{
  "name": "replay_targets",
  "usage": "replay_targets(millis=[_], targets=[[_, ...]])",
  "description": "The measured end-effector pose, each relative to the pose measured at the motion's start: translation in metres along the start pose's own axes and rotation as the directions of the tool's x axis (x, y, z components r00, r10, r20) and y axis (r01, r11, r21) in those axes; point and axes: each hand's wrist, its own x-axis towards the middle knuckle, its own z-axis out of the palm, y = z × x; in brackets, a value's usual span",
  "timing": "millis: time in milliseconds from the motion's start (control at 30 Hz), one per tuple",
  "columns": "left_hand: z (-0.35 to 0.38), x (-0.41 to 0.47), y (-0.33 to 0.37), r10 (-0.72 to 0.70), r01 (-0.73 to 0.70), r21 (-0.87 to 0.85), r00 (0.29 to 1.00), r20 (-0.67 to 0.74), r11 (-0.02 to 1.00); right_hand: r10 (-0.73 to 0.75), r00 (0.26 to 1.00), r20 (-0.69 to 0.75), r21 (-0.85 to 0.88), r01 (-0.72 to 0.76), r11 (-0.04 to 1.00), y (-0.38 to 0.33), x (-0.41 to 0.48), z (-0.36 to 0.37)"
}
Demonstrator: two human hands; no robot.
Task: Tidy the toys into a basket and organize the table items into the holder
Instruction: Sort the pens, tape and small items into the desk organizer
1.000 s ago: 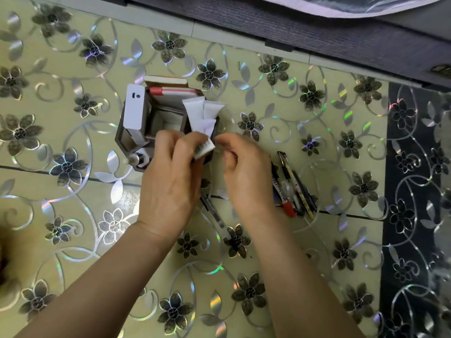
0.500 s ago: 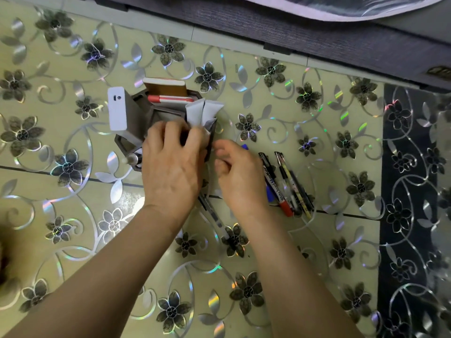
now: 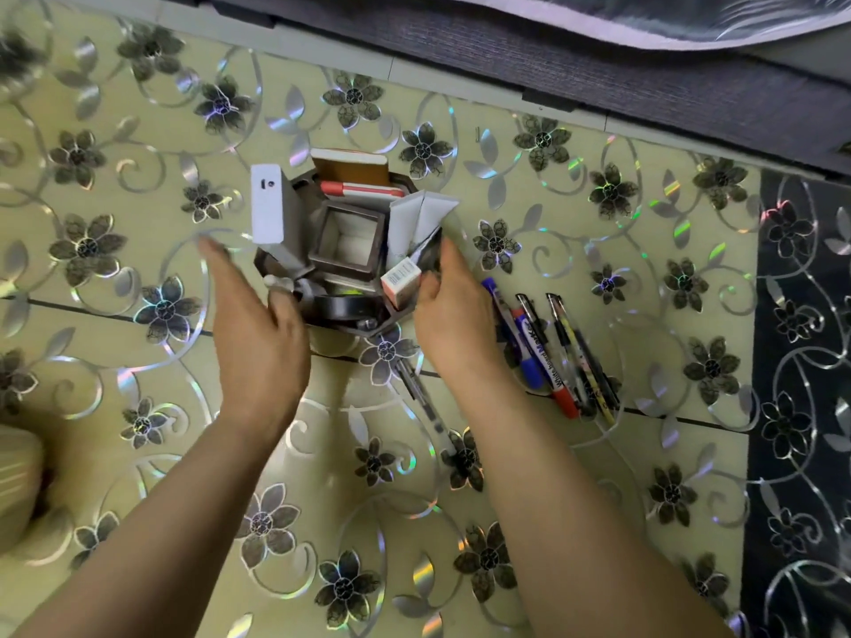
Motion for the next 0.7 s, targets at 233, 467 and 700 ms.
replay_targets(millis=[233,467,700], targets=[[-0.001,0.036,-0.003,-0.126,0.159,-0.152,0.971,0.203,0.975,0.042,0.998,0.052,0.080,-0.046,0.996,-0.002,0.015,0.005],[0.014,0.039,0.012,-0.162,0.204,-0.214,0.967,0.195,0.955,0.029,0.998,0.053,0.048,-0.032,0.998,0.000,0.033,-0.011],[0.061,0.020,0.044,-0.062,0.113,-0.223,0.973,0.224,0.968,0.100,0.995,-0.004,0.091,-0.099,0.991,0.040,0.037,-0.052]])
